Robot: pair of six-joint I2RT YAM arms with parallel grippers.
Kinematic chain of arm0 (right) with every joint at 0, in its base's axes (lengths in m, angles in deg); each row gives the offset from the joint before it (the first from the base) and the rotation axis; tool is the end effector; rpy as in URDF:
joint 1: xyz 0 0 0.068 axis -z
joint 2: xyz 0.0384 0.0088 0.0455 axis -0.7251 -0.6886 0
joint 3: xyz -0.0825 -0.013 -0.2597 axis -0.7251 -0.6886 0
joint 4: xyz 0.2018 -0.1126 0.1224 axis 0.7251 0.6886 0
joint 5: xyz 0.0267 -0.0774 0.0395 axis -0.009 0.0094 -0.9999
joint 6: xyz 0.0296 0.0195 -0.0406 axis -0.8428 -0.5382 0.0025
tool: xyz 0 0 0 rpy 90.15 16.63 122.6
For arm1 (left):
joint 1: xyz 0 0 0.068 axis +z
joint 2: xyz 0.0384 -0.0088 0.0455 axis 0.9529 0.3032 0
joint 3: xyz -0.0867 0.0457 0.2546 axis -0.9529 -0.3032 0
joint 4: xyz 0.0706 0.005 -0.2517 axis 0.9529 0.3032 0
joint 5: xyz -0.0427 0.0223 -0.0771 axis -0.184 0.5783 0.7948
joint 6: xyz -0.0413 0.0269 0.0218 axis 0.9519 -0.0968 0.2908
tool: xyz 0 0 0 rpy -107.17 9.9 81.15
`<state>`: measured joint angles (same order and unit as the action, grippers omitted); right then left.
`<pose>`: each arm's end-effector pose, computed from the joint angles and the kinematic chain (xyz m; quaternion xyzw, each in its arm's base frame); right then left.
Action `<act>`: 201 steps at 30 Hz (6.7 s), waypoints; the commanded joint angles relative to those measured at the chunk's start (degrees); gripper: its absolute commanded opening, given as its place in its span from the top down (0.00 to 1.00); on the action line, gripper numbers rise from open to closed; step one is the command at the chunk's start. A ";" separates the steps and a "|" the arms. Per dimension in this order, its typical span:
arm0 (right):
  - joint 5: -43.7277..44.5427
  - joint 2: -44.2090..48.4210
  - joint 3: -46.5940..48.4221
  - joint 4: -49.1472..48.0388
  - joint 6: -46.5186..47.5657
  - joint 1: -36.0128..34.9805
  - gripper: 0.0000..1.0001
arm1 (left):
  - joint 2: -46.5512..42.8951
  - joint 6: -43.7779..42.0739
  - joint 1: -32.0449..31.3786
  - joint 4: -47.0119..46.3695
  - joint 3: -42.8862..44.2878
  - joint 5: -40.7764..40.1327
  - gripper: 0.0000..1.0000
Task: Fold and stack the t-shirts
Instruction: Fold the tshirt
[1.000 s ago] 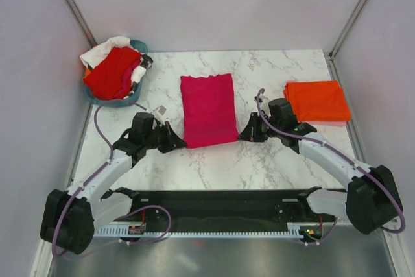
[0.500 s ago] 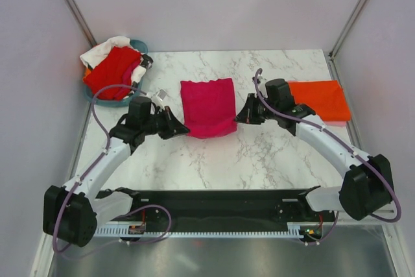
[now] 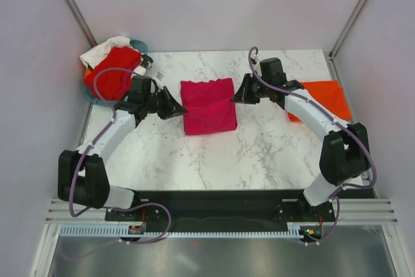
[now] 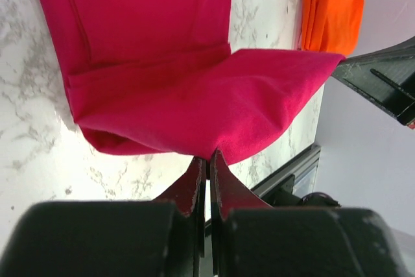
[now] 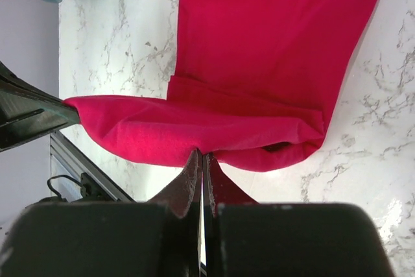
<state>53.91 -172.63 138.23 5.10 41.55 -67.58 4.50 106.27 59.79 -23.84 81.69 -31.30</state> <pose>0.3360 0.1458 0.2849 -0.0141 0.8901 0.3578 0.2820 0.2869 -0.0821 0.2637 -0.1037 0.8812 -0.3869 0.2510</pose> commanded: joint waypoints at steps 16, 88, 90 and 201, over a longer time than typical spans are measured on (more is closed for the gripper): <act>-4.32 -17.24 20.83 0.87 -1.78 4.75 1.00 | 19.71 -0.99 3.15 -0.44 20.80 -0.54 0.98; -5.64 -53.90 40.08 -16.71 -7.23 8.89 0.86 | 50.75 -9.69 6.32 -7.64 42.44 -6.25 0.19; -5.72 -53.98 40.00 -16.80 -7.23 8.89 0.87 | 50.92 -9.60 6.40 -8.00 42.26 -6.24 0.23; 77.34 -39.84 29.89 23.90 12.37 0.27 1.00 | 43.36 -4.77 4.91 -22.76 26.26 7.90 0.98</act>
<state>132.80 -213.90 166.90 28.62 54.75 -65.50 50.55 103.73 64.03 -46.99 106.39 -25.16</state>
